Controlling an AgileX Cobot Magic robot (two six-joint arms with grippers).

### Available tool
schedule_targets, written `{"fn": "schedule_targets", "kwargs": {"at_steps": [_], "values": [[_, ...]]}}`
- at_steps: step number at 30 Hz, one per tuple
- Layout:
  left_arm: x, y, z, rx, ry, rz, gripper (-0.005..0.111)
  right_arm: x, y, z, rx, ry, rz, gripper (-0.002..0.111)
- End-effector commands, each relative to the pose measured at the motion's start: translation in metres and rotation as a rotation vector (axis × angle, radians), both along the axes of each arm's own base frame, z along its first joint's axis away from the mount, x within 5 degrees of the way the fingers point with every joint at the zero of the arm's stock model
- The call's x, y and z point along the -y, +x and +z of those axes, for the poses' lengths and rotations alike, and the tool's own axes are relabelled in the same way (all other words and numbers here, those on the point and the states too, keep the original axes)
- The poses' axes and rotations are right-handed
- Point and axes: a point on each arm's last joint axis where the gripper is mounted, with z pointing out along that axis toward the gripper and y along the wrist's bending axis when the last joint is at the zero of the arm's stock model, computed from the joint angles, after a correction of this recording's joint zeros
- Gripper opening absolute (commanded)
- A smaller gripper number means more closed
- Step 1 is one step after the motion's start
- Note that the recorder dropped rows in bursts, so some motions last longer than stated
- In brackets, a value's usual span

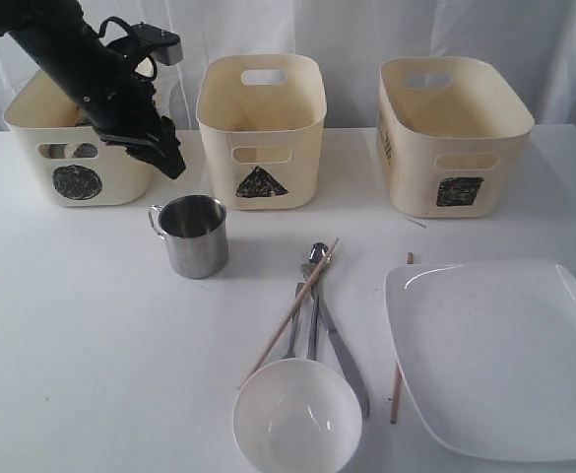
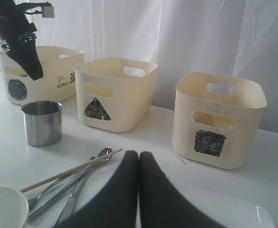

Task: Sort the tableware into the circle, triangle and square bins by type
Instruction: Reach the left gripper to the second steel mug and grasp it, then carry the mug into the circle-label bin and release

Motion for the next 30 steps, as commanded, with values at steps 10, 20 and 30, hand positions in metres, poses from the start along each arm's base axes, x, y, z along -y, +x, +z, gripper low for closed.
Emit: {"fn": "schedule_targets", "kwargs": {"at_steps": [10, 20, 30], "values": [[0.010, 0.013, -0.049, -0.092, -0.015, -0.046, 0.055, 0.000, 0.000, -0.001, 0.006, 0.001, -0.004, 0.000], [0.013, 0.023, -0.084, -0.129, 0.000, -0.050, 0.050, 0.000, 0.000, -0.001, 0.006, 0.001, -0.004, 0.000], [0.009, 0.015, -0.067, -0.149, 0.014, -0.079, 0.000, 0.000, 0.000, -0.001, 0.007, 0.001, -0.004, 0.000]]}}
